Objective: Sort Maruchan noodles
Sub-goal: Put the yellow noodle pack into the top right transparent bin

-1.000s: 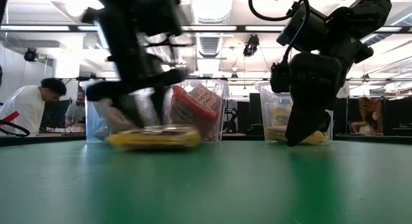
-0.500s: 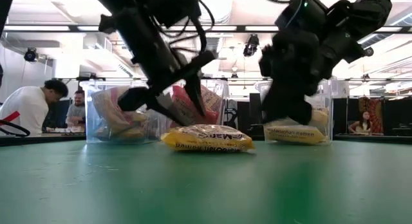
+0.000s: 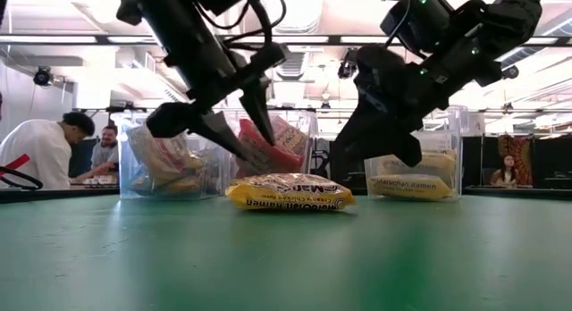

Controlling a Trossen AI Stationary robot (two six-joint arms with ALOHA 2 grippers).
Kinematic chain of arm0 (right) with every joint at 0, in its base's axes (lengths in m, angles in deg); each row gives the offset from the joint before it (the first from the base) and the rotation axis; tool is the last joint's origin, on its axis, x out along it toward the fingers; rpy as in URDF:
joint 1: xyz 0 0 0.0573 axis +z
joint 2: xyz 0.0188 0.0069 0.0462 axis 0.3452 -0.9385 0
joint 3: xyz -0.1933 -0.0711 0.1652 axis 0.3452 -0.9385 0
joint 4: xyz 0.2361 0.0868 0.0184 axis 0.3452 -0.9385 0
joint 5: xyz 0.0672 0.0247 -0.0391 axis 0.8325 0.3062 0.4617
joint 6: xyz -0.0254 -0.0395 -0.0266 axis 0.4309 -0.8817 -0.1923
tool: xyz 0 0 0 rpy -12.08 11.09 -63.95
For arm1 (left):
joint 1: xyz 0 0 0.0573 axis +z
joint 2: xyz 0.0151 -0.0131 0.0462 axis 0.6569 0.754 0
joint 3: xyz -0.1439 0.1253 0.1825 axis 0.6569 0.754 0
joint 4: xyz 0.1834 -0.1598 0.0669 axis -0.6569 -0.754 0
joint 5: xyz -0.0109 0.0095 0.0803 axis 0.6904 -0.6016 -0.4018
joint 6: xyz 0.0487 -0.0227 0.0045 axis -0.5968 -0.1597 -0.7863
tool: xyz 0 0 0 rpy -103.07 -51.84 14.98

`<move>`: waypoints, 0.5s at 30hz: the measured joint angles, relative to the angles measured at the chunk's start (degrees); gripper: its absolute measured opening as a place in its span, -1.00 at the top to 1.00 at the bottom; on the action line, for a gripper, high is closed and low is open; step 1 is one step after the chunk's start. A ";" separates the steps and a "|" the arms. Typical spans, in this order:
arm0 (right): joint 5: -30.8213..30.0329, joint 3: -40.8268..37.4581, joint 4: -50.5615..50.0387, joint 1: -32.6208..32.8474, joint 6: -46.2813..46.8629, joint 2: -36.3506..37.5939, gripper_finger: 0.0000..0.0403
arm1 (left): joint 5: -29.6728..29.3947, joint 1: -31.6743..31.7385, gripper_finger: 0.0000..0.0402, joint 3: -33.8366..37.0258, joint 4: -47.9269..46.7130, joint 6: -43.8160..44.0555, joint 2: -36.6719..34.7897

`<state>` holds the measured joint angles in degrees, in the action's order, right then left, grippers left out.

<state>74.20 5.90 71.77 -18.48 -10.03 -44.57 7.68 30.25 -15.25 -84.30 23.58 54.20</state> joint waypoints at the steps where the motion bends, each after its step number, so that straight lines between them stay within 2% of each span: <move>1: -0.83 0.00 0.02 -0.13 0.31 -0.18 0.30 | -0.06 0.01 0.16 0.00 -0.24 0.72 0.27; 9: -1.17 0.04 -0.37 -0.63 5.57 -2.10 0.30 | -0.17 0.01 0.16 0.10 -4.83 6.89 4.56; 15: 1.75 0.25 0.00 -0.63 6.81 -1.55 0.30 | -0.50 0.12 0.16 -0.01 -4.81 7.85 7.97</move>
<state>75.95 6.15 71.76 -19.11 -3.23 -46.12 7.18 30.36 -15.27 -89.11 31.44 62.18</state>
